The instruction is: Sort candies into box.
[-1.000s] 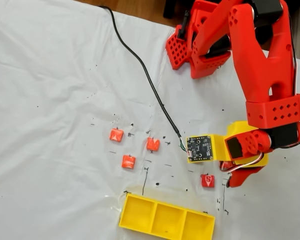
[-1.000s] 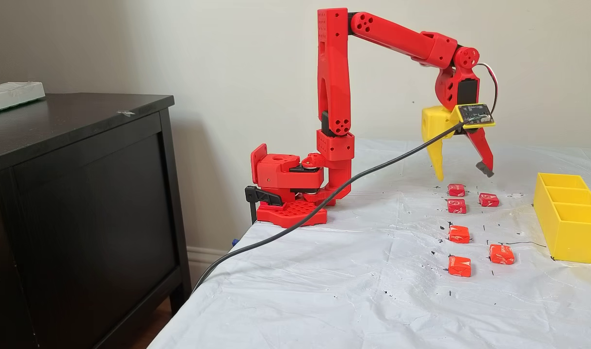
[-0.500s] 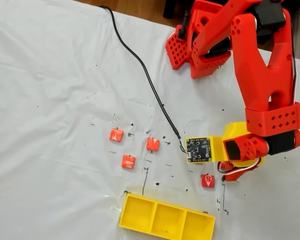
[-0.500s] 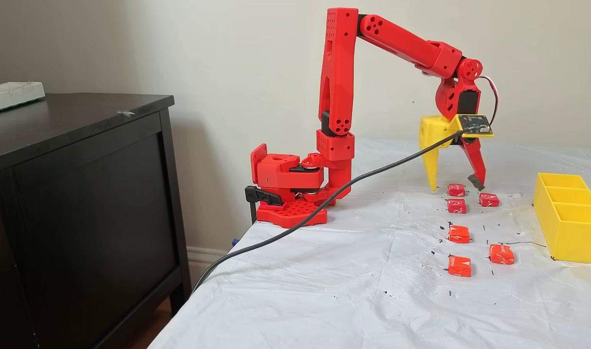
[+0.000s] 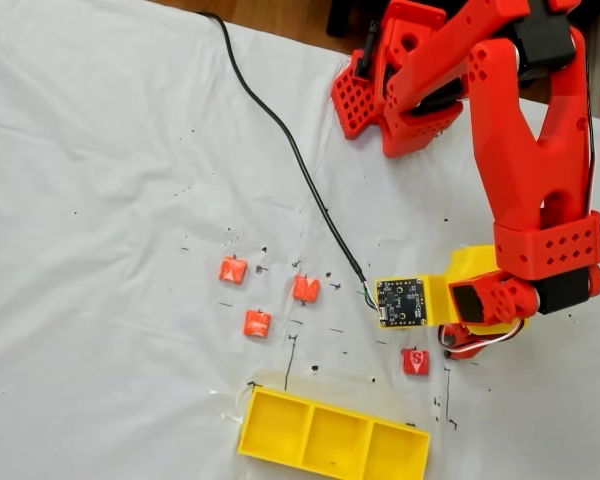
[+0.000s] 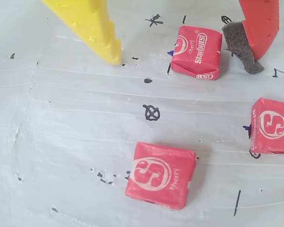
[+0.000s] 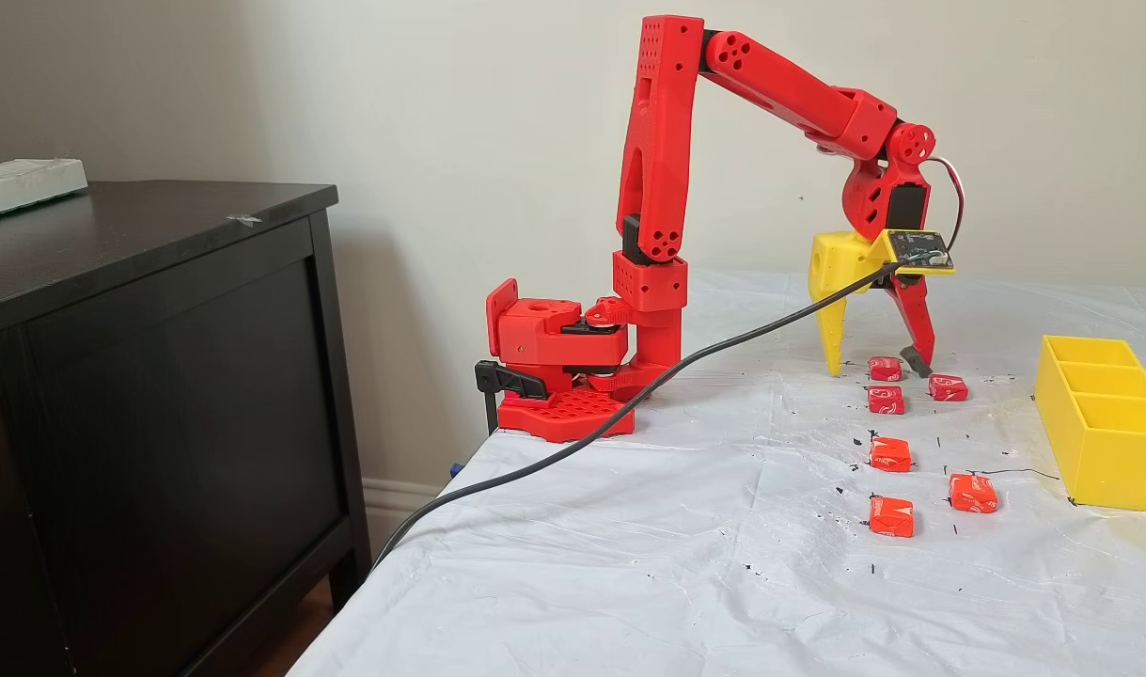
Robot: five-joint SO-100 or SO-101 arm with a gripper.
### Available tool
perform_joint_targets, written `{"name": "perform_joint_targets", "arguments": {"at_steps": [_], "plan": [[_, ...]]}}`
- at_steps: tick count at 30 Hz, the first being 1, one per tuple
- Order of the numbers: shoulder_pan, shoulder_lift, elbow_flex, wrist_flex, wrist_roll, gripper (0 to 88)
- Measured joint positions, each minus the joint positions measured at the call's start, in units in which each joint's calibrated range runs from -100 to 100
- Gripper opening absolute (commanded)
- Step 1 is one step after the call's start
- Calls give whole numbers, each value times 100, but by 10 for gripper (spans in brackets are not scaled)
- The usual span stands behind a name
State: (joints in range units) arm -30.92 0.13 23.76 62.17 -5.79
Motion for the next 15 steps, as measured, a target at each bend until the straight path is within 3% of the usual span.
{"name": "perform_joint_targets", "arguments": {"at_steps": [15], "plan": [[33, 0, -114, -110, 39, 344]]}}
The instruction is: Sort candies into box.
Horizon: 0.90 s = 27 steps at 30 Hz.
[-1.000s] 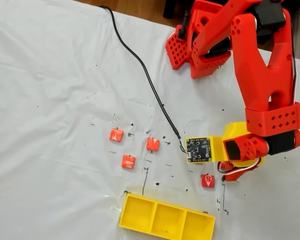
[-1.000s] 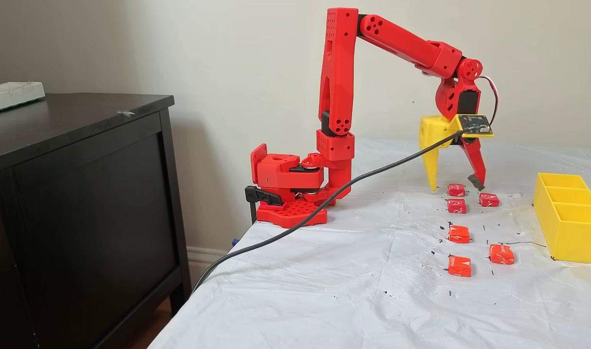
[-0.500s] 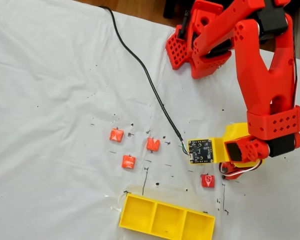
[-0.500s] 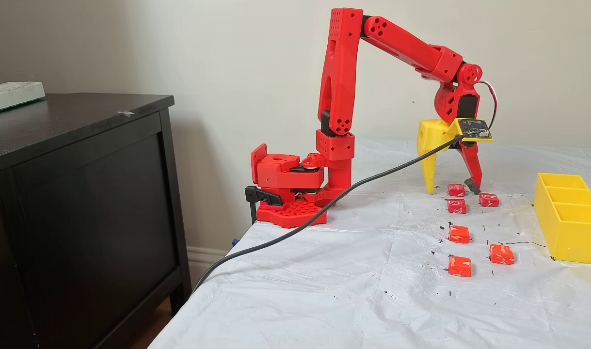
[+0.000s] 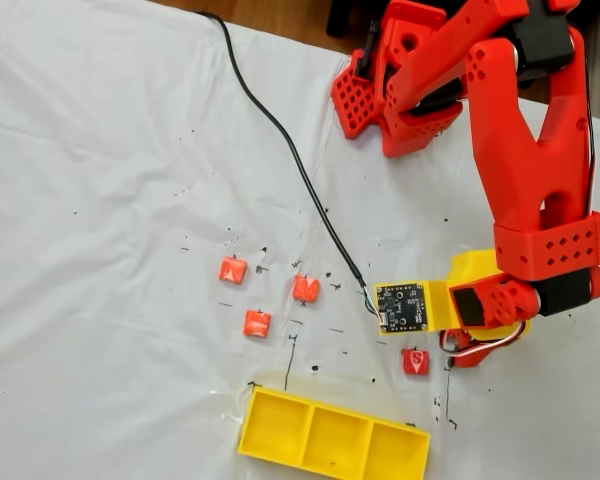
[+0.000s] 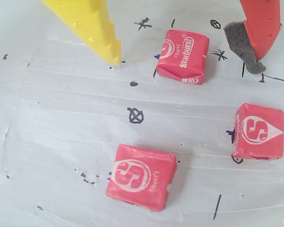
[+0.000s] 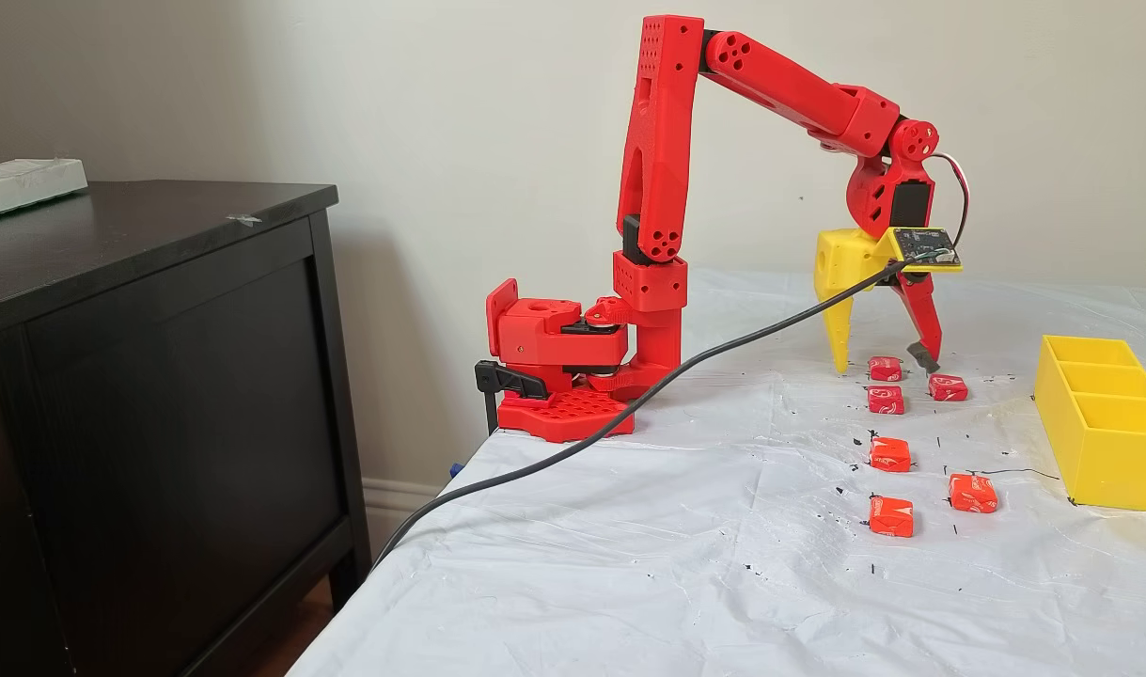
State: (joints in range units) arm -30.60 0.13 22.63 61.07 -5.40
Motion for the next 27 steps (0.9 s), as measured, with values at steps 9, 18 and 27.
{"name": "perform_joint_targets", "arguments": {"at_steps": [9, 18, 27], "plan": [[0, 339, -18, -361, 63, 277], [-8, 348, -61, -424, 88, 2], [171, -280, -123, 16, 88, 1]]}}
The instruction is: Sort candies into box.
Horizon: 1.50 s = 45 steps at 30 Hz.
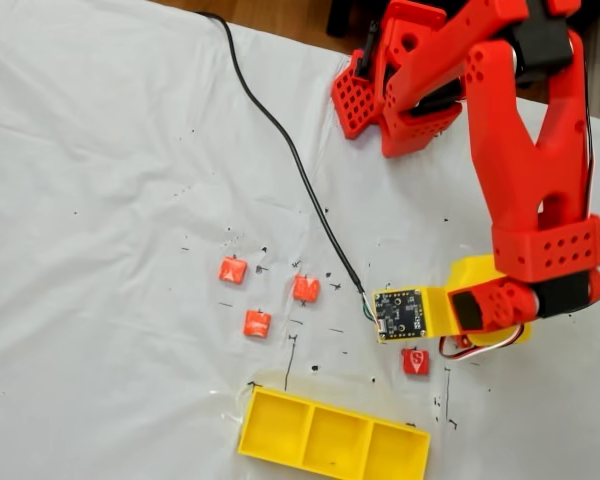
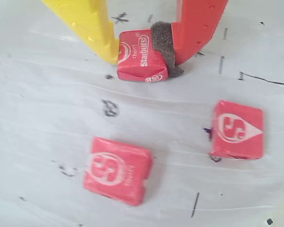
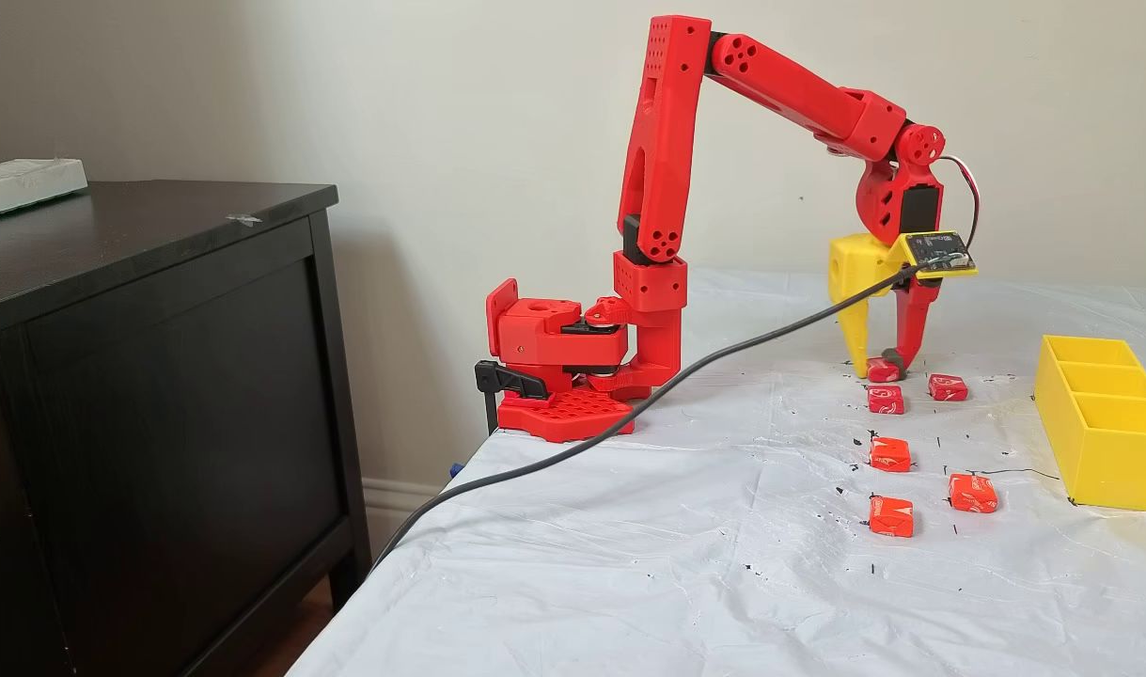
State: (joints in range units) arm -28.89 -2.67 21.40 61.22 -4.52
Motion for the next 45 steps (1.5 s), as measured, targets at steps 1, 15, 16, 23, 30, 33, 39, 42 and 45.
{"name": "perform_joint_targets", "arguments": {"at_steps": [1, 15, 16, 23, 30, 33, 39, 42, 45], "plan": [[65, -238, 0, 16, 0, 1], [1577, -1086, -910, -1028, 176, 1], [1650, -925, -980, -1240, 176, 1], [1739, -373, -1059, -1947, 234, 1], [1601, -339, -1059, -1962, 230, 1], [1544, -170, -1059, -2033, 230, 1], [1495, 25, -1059, -2151, 230, 1], [1495, 34, -1059, -2198, 230, 1], [1495, 34, -1059, -2245, 230, 1]]}}
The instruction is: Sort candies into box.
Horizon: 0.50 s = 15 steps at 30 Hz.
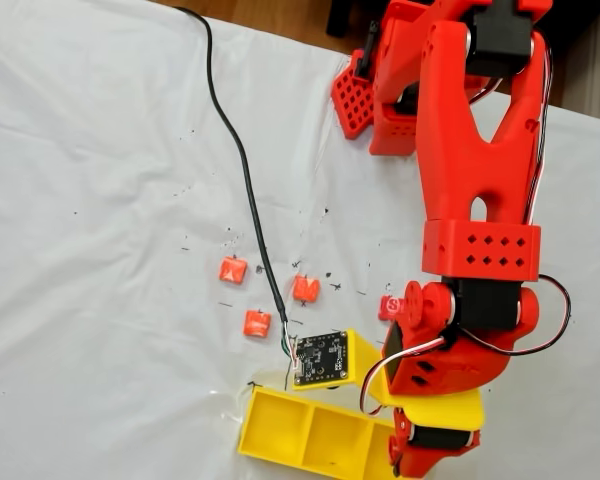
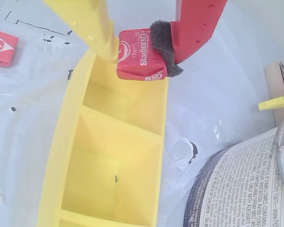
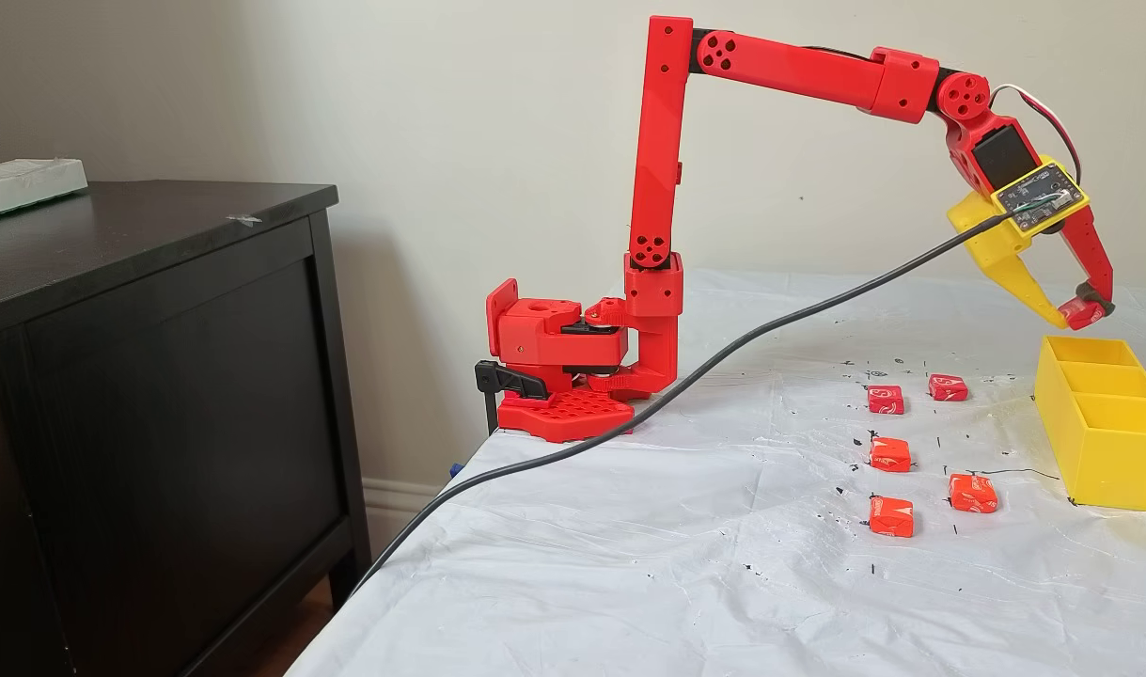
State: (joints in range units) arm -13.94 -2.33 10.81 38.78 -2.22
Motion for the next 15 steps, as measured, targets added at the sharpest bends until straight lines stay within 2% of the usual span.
{"name": "perform_joint_targets", "arguments": {"at_steps": [1, 8, 11, 15], "plan": [[0, 0, 0, -31, 0, 10], [0, 0, 0, -181, 49, 293], [0, 0, 0, -181, 117, 362], [0, 0, 0, -181, 161, 406]]}}
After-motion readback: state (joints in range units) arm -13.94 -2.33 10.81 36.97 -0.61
